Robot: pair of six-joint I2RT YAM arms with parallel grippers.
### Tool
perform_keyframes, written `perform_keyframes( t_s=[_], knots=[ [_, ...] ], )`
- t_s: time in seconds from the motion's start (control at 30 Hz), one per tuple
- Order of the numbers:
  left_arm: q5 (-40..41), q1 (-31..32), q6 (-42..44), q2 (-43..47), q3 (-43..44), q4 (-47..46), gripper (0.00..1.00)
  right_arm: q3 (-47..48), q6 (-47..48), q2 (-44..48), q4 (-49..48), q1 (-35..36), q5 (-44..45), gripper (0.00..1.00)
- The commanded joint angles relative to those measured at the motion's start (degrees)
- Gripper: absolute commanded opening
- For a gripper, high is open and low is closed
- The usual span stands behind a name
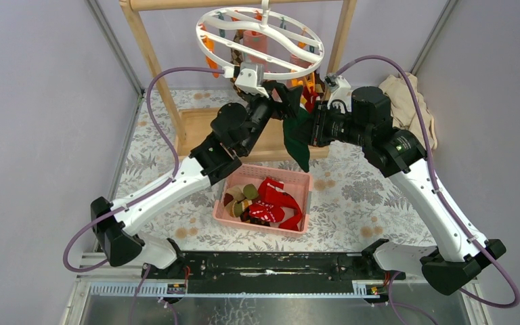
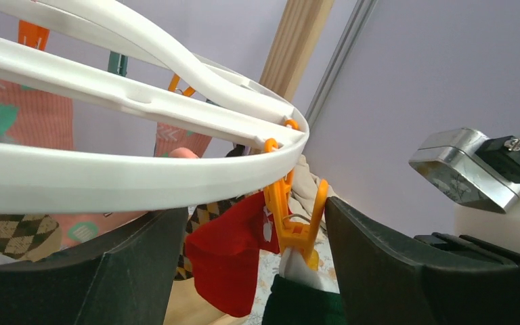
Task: Remove the socks clipped to the hanger
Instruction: Remove the sock from the hanger.
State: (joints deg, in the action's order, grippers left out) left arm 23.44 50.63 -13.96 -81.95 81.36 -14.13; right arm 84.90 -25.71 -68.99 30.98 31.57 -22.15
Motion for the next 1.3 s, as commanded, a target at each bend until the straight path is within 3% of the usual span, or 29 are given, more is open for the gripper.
perform_keyframes(
  t_s=[0.0, 0.47, 1.03, 1.27],
  knots=[
    [-1.03, -1.11, 0.10, -1.30, 1.11, -5.38, 0.80, 0.54, 0.69, 1.49, -1.36, 0.59, -2.15, 0.17],
    [-4.85, -2.57, -1.86, -2.64, 2.21, -5.65, 0.73, 0.10, 0.68, 1.76, -1.54, 0.57, -2.41, 0.17],
    [-5.80, -3.30, -1.78, -2.72, 3.22, -4.60, 0.41, -1.81, 1.06, 1.95, -1.98, 0.55, -2.34, 0.17],
    [-6.39, -4.00, -1.86, -2.18, 3.08, -4.33, 0.37, -4.32, 1.18, 2.73, -2.21, 0.57, -2.47, 0.17]
  ],
)
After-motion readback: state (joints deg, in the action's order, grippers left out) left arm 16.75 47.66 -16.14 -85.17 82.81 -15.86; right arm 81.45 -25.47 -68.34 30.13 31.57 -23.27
